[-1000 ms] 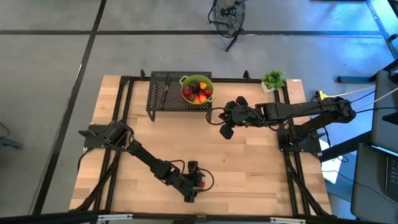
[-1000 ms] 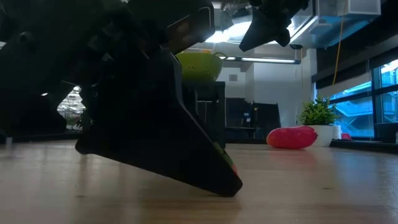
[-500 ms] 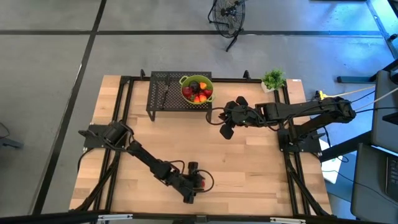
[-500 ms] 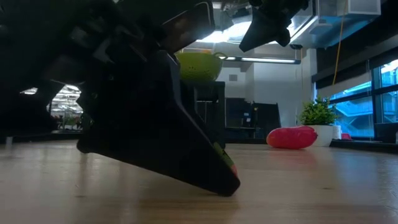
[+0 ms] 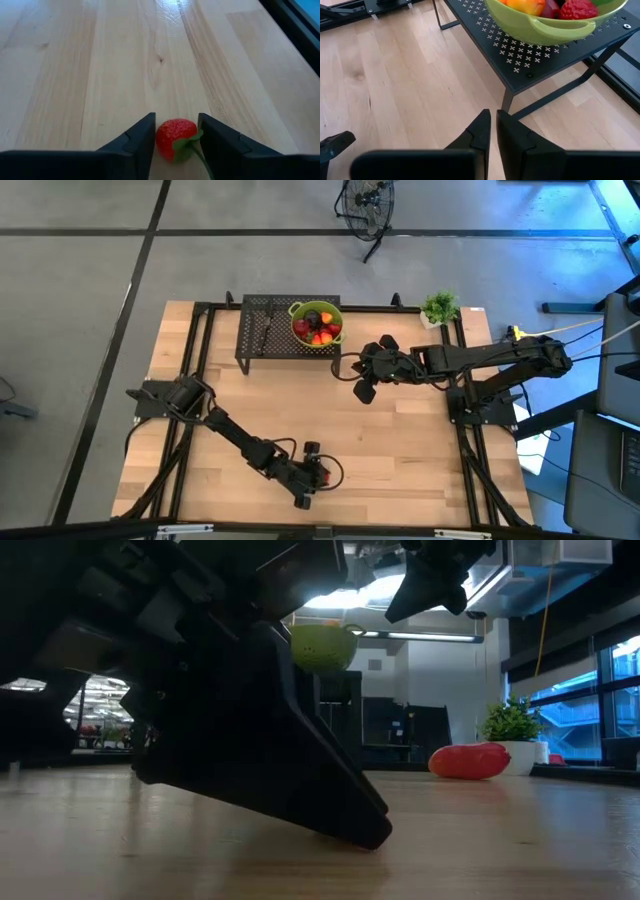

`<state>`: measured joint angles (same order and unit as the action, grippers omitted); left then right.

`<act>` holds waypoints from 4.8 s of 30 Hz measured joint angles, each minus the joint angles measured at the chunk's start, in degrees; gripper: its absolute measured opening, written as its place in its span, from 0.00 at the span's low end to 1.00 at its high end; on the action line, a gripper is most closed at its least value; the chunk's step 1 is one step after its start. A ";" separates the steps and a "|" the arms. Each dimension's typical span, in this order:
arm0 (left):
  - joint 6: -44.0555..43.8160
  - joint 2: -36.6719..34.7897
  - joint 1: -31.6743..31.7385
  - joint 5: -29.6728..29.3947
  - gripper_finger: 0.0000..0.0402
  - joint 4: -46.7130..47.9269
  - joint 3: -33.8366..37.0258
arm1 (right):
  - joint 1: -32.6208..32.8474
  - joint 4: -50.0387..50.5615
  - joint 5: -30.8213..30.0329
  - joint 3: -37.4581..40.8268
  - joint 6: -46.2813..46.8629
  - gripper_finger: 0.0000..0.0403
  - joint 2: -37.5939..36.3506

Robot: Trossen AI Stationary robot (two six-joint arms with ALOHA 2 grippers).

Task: Pick & Place Fruit
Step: Put the strawberry into the green strainer bowl on the shelf, then put the red mango into the green strainer bowl on the shelf

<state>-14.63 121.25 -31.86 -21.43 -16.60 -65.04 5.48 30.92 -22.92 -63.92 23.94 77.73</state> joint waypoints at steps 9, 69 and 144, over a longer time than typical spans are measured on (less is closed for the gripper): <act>-0.15 0.00 -0.02 0.80 0.26 -0.11 0.00 | 0.00 0.00 0.00 0.00 0.00 0.11 -0.02; 19.20 -29.47 11.15 -5.95 0.24 19.85 -0.02 | 2.29 14.91 -10.93 0.00 -0.75 0.03 -9.48; 33.86 -42.53 58.38 22.49 0.43 25.42 -0.02 | 0.59 26.51 -25.47 7.06 16.02 0.01 -9.66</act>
<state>19.22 78.72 26.52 1.06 8.82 -65.06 6.07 57.43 -48.39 -56.86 39.96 68.07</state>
